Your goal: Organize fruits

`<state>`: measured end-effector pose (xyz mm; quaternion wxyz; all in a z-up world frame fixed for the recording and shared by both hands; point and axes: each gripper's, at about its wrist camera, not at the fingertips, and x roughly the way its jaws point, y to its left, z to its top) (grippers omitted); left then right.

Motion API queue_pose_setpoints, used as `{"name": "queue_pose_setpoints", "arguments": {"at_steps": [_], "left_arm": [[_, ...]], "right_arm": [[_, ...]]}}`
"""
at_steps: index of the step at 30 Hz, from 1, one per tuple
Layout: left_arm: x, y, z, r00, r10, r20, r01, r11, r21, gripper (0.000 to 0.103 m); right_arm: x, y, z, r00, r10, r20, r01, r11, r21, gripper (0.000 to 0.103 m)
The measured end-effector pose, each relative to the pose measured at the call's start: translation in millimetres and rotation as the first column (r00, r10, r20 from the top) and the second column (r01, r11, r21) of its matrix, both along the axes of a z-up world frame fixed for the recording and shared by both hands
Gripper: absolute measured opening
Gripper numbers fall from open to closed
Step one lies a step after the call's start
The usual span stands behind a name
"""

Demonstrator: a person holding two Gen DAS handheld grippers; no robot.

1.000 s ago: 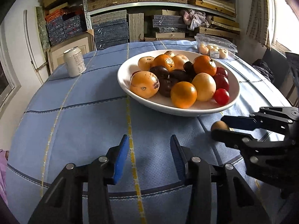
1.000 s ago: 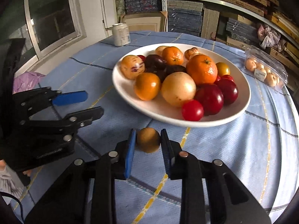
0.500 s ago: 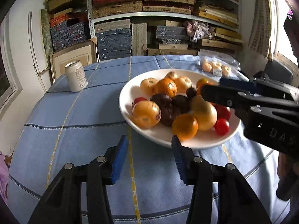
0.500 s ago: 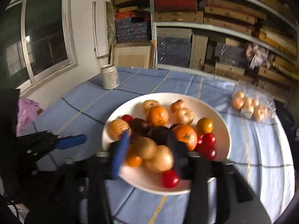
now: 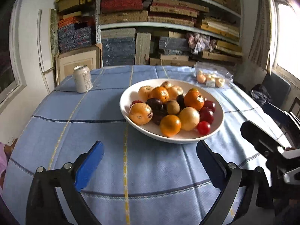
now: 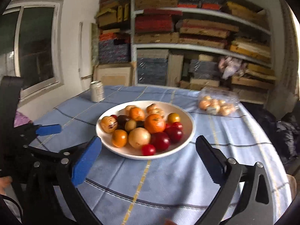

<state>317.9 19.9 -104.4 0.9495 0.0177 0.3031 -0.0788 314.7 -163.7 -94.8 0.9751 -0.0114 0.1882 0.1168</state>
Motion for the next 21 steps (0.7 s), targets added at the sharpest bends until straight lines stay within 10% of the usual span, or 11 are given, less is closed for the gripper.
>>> {"name": "queue_pose_setpoints", "arguments": {"at_steps": [21], "left_arm": [[-22.8, -6.3, 2.2, 1.0, 0.01, 0.007, -0.01, 1.0, 0.009, 0.099]], "right_arm": [[-19.8, -20.6, -9.4, 0.999, -0.012, -0.049, 0.017, 0.996, 0.087, 0.099]]}}
